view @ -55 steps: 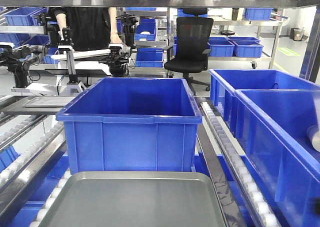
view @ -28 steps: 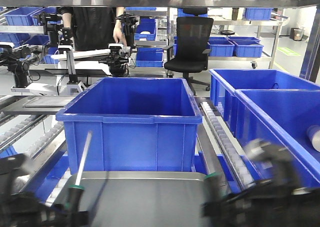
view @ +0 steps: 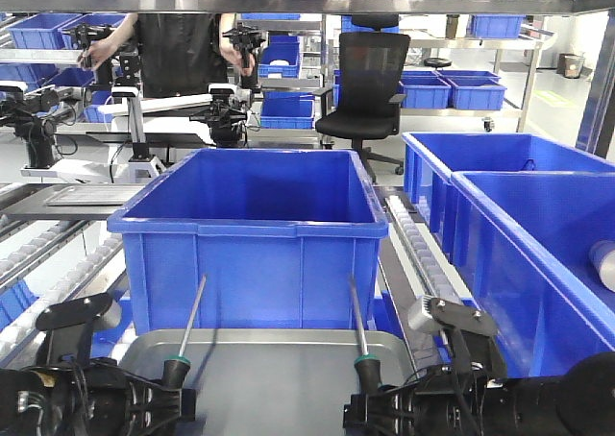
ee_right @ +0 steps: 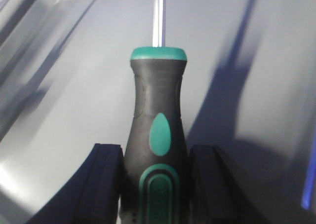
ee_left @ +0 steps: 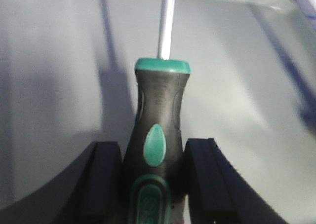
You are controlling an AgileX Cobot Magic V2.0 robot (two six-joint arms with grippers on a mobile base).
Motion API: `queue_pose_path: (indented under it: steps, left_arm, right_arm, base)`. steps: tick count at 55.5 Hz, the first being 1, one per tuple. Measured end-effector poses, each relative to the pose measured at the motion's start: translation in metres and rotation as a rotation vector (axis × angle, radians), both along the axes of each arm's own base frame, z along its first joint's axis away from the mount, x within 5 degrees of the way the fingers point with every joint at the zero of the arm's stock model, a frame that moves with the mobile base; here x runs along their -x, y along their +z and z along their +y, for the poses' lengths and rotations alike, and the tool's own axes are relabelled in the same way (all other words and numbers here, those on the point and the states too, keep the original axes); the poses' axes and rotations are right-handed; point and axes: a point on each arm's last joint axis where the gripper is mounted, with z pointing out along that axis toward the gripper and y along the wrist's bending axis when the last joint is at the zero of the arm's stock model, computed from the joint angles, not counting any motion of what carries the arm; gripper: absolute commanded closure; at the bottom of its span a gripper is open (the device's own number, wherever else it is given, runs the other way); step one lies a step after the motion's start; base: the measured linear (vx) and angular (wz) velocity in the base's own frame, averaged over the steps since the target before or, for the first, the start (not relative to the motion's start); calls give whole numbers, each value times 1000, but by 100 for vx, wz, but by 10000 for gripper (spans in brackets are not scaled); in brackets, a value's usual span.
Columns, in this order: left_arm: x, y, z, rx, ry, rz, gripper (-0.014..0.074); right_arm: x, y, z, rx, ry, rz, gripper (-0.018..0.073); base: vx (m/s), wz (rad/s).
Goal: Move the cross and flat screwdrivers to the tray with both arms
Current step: 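Lower both held screwdrivers over the grey metal tray, then open both grippers to drop the screwdrivers onto the tray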
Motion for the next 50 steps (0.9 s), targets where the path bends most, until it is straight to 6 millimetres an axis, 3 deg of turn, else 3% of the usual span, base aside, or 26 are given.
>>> queue_pose_path:
  steps: [9, 24, 31, 36, 42, 46, 50]
  left_arm:
    - [-2, 0, 0, 12, 15, -10, 405]
    - [0, -1, -1, 14, 5, 13, 84]
    - [0, 0, -1, 14, 1, 15, 35]
    - [3, 4, -1, 6, -20, 2, 54]
    - [12, 19, 2, 0, -59, -57, 162]
    - [22, 33, 6, -11, -92, -110, 308]
    - [38, 52, 12, -41, -133, -178, 475]
  right_arm:
    - [-1, 1, 0, -1, -8, -9, 404]
    - [-1, 1, 0, -2, -7, -9, -7]
    - [-1, 1, 0, 1, 1, -10, -93]
    - [2, 5, 0, 10, 27, -29, -66]
    - [10, 21, -3, 29, 65, -95, 54]
    - [19, 35, -7, 48, 90, -159, 201]
    - [32, 54, -13, 76, 129, -238, 434]
  base:
    - [0, 0]
    - [0, 0]
    - [0, 0]
    - [0, 0]
    - [0, 0]
    - [0, 0]
    - [0, 0]
